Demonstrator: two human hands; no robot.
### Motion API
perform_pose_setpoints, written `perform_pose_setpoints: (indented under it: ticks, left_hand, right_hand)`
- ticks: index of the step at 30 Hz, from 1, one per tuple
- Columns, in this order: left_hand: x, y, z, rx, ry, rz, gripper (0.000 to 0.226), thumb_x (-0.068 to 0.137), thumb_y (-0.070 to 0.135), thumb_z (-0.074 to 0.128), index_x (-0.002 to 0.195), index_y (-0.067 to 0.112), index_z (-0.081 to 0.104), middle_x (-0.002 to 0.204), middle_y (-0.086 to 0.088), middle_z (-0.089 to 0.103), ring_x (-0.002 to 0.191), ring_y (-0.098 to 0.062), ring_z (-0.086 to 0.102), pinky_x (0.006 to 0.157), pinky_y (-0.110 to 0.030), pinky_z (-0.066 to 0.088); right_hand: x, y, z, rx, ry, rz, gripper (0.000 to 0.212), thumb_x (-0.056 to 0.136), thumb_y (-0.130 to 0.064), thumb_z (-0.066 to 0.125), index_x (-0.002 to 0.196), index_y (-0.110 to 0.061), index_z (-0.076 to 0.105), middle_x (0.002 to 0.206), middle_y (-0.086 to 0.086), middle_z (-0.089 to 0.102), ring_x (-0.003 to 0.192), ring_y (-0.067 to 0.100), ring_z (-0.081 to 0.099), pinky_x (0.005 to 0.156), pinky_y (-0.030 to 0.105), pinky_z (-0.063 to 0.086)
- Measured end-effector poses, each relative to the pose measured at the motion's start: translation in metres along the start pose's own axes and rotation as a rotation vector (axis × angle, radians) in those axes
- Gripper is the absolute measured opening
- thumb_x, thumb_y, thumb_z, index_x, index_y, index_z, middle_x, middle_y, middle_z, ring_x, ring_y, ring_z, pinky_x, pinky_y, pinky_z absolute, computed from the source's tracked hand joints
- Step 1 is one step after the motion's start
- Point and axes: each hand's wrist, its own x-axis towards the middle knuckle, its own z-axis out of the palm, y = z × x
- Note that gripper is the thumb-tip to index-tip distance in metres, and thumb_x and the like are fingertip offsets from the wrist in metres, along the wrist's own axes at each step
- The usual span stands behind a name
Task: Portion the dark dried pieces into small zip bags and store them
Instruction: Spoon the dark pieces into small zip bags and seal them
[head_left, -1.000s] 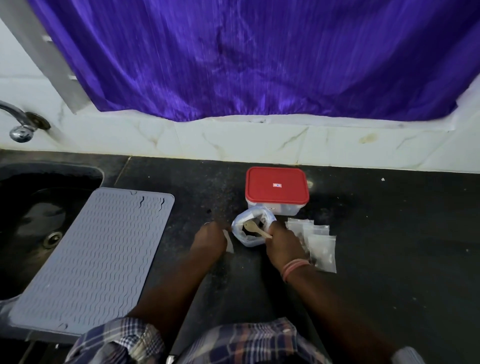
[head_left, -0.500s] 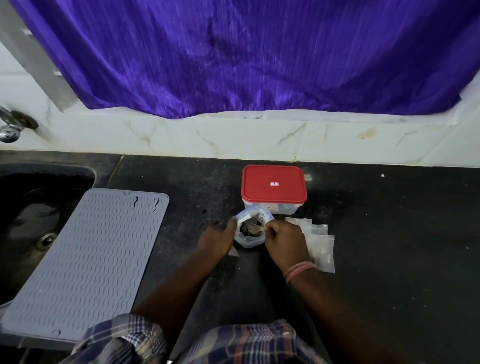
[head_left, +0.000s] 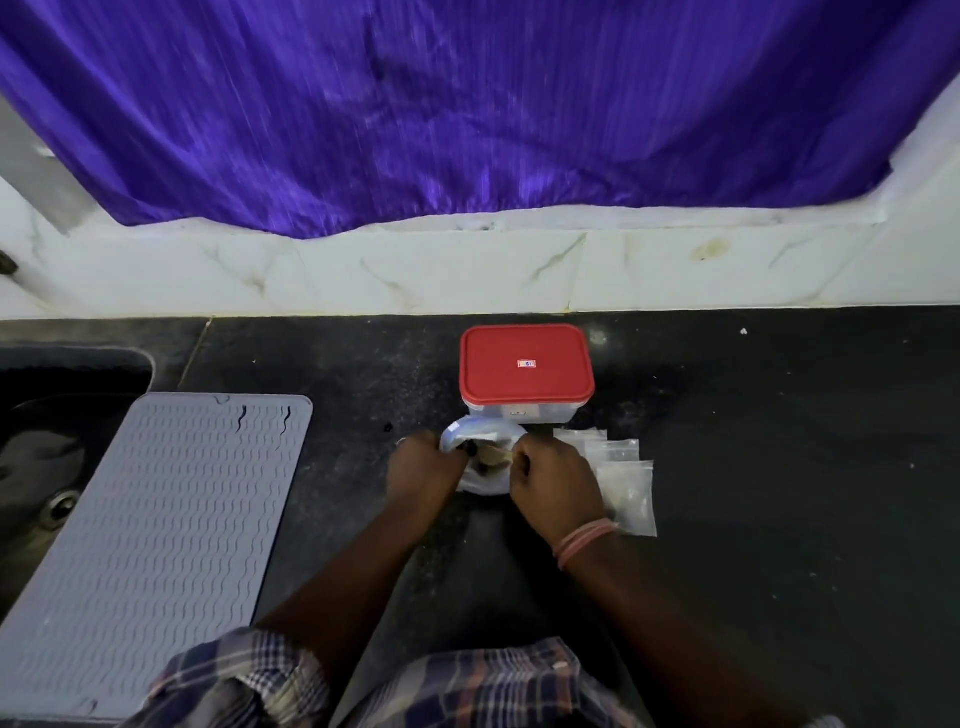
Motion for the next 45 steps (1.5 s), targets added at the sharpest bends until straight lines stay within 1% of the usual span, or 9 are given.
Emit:
perform_pose_setpoints:
  ticks: [9, 16, 19, 22, 25, 29, 36, 41, 45]
  left_hand:
    - [0.006, -0.020, 0.003, -0.112, -0.099, -0.042, 0.031, 0.087, 0.035, 0.071, 0.113, 0.018, 0.076, 0.101, -0.007, 0.077, 0.093, -0.022, 0.072, 0.082, -0.032, 0.056]
    - [0.009, -0.019, 0.005, -0.298, -0.166, -0.108, 0.011, 0.083, 0.014, 0.069, 0.091, 0.017, 0.076, 0.094, -0.012, 0.077, 0.089, -0.027, 0.072, 0.086, -0.043, 0.058]
    - [0.011, -0.020, 0.009, -0.376, -0.189, -0.135, 0.014, 0.085, 0.006, 0.068, 0.080, 0.018, 0.073, 0.088, -0.014, 0.075, 0.077, -0.024, 0.068, 0.071, -0.036, 0.055]
    - [0.007, -0.019, 0.010, -0.405, -0.200, -0.133, 0.015, 0.086, 0.004, 0.068, 0.078, 0.017, 0.072, 0.076, -0.007, 0.072, 0.067, -0.020, 0.065, 0.054, -0.027, 0.048]
    - [0.006, -0.019, 0.013, -0.436, -0.210, -0.128, 0.017, 0.085, 0.001, 0.066, 0.080, 0.015, 0.074, 0.088, -0.016, 0.076, 0.085, -0.033, 0.072, 0.075, -0.042, 0.058]
    - [0.006, -0.018, 0.012, -0.430, -0.201, -0.142, 0.013, 0.086, 0.003, 0.066, 0.091, 0.011, 0.075, 0.088, -0.012, 0.074, 0.084, -0.028, 0.070, 0.074, -0.039, 0.057]
    - [0.008, -0.018, 0.005, -0.400, -0.218, -0.160, 0.016, 0.083, 0.014, 0.077, 0.097, 0.008, 0.079, 0.094, -0.015, 0.078, 0.092, -0.030, 0.075, 0.091, -0.048, 0.060]
    - [0.013, -0.018, -0.005, -0.530, -0.256, -0.251, 0.038, 0.080, 0.045, 0.069, 0.090, 0.009, 0.078, 0.092, -0.012, 0.077, 0.087, -0.027, 0.071, 0.083, -0.041, 0.055]
    - [0.018, -0.023, -0.011, -0.616, -0.180, -0.311, 0.033, 0.094, 0.032, 0.041, 0.071, 0.012, 0.054, 0.076, -0.015, 0.054, 0.066, -0.023, 0.048, 0.059, -0.031, 0.036]
  right_hand:
    - [-0.004, -0.001, 0.004, 0.014, -0.017, 0.019, 0.010, 0.088, -0.021, 0.052, 0.086, -0.015, 0.058, 0.090, 0.009, 0.066, 0.082, 0.028, 0.065, 0.070, 0.037, 0.048]
    - [-0.004, 0.001, 0.011, 0.125, -0.026, 0.142, 0.010, 0.088, -0.017, 0.059, 0.083, -0.016, 0.067, 0.084, 0.005, 0.071, 0.080, 0.022, 0.066, 0.073, 0.032, 0.052]
    - [-0.003, 0.007, 0.012, 0.293, -0.017, 0.293, 0.012, 0.084, -0.012, 0.065, 0.081, -0.017, 0.075, 0.082, 0.001, 0.074, 0.078, 0.017, 0.068, 0.073, 0.023, 0.048]
    - [-0.004, 0.009, 0.013, 0.414, -0.086, 0.411, 0.013, 0.085, -0.014, 0.065, 0.082, -0.019, 0.077, 0.074, -0.001, 0.074, 0.071, 0.017, 0.070, 0.074, 0.032, 0.059]
    - [-0.005, 0.006, 0.013, 0.499, -0.108, 0.470, 0.015, 0.086, -0.015, 0.063, 0.082, -0.021, 0.077, 0.068, -0.001, 0.073, 0.065, 0.017, 0.070, 0.070, 0.036, 0.062]
    - [-0.005, 0.002, 0.006, 0.719, -0.086, 0.684, 0.019, 0.089, -0.013, 0.057, 0.084, -0.013, 0.075, 0.061, 0.011, 0.071, 0.047, 0.018, 0.062, 0.051, 0.033, 0.057]
    - [-0.004, 0.008, 0.003, 0.757, -0.007, 0.746, 0.018, 0.064, -0.026, 0.057, 0.067, -0.022, 0.074, 0.063, 0.004, 0.072, 0.065, 0.030, 0.072, 0.069, 0.051, 0.062]
    - [-0.003, 0.008, -0.008, 0.770, 0.009, 0.749, 0.019, 0.074, -0.020, 0.055, 0.068, -0.014, 0.072, 0.055, 0.009, 0.068, 0.050, 0.028, 0.066, 0.060, 0.051, 0.059]
    - [-0.005, 0.008, -0.009, 0.809, -0.003, 0.768, 0.019, 0.076, -0.017, 0.056, 0.067, -0.013, 0.072, 0.059, 0.013, 0.069, 0.050, 0.028, 0.062, 0.059, 0.048, 0.058]
